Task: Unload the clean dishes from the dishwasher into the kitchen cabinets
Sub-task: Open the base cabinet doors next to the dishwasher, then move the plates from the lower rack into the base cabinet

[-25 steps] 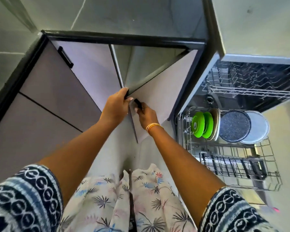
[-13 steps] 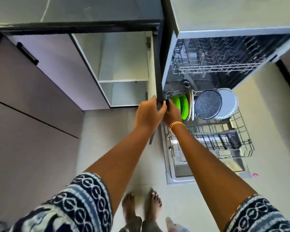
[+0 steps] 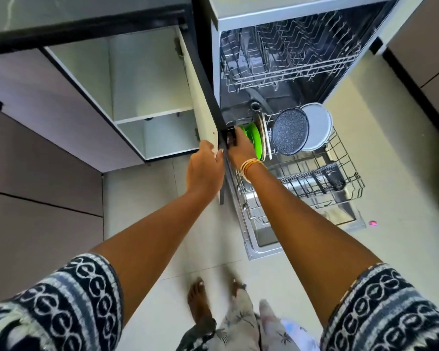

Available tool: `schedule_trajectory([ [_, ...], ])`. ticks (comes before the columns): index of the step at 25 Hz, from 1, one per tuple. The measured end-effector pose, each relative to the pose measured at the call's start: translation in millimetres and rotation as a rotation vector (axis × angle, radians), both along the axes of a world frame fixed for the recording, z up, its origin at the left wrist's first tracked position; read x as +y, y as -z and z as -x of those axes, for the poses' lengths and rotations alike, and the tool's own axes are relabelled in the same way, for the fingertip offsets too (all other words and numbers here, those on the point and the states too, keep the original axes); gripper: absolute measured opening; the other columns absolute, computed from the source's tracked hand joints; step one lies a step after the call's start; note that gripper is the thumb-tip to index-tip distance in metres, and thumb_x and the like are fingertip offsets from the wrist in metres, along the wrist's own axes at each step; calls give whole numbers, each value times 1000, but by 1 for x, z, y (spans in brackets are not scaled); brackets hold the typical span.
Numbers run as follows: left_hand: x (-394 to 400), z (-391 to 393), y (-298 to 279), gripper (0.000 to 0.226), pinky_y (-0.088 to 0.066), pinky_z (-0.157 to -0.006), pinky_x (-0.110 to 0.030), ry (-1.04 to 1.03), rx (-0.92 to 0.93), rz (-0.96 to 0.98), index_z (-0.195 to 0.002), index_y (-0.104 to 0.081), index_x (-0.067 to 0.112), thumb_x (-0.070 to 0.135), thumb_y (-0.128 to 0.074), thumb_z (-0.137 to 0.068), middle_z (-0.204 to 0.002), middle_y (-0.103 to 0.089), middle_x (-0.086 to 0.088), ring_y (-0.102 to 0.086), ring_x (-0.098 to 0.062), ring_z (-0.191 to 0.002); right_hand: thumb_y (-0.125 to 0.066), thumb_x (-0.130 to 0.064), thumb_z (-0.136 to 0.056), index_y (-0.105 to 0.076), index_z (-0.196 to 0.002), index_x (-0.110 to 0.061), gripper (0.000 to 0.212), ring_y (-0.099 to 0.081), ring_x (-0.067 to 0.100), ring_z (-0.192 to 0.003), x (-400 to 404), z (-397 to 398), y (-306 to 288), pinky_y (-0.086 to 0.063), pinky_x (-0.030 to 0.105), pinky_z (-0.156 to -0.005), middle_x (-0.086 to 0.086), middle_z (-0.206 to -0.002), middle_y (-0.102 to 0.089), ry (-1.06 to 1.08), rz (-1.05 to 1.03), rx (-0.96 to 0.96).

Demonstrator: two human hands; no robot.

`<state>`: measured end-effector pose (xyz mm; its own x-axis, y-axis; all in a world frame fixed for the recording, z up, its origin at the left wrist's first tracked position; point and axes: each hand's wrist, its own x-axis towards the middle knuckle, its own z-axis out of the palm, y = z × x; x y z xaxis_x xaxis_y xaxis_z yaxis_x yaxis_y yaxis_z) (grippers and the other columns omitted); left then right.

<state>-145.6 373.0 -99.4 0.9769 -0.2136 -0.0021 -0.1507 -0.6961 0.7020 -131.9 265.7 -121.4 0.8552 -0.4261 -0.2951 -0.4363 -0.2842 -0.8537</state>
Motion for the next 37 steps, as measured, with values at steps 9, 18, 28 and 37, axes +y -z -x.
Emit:
schedule_trajectory([
  [9, -65, 5, 50, 33, -49, -85, -33, 411, 383, -184, -112, -64, 1, 24, -45, -98, -106, -70, -17, -67, -28, -93, -34, 19, -87, -57, -127, -8, 54, -57, 16, -115, -94, 24, 26, -48, 6, -70, 8, -124, -63, -113, -95, 64],
  [18, -207, -17, 103, 27, -50, -87, -32, 276, 403, -113, -114, -65, 8, 22, -52, -94, -110, -69, -17, -64, -30, -103, -44, -2, -93, -66, -111, -8, 29, -63, 29, -105, -243, 52, 91, -45, 25, -90, 16, -113, -67, 87, 4, 263],
  [28, -278, -97, 244, 23, -58, -74, -43, 126, 363, -77, -105, -67, 13, 20, -50, -89, -101, -70, -16, -67, -34, -87, -60, -14, -92, -42, -131, -1, 45, -54, 34, -115, -326, -27, 221, -46, 38, -99, 21, -128, -51, 271, 121, 284],
  [37, -281, -108, 300, 28, -58, -73, -42, 177, 362, 77, -91, -69, 6, 21, -45, -86, -83, -72, -16, -69, -30, -76, -52, -22, -94, -60, -111, -7, 24, -61, 31, -95, -354, -69, 285, -47, 36, -79, 19, -107, -67, 567, 98, 235],
])
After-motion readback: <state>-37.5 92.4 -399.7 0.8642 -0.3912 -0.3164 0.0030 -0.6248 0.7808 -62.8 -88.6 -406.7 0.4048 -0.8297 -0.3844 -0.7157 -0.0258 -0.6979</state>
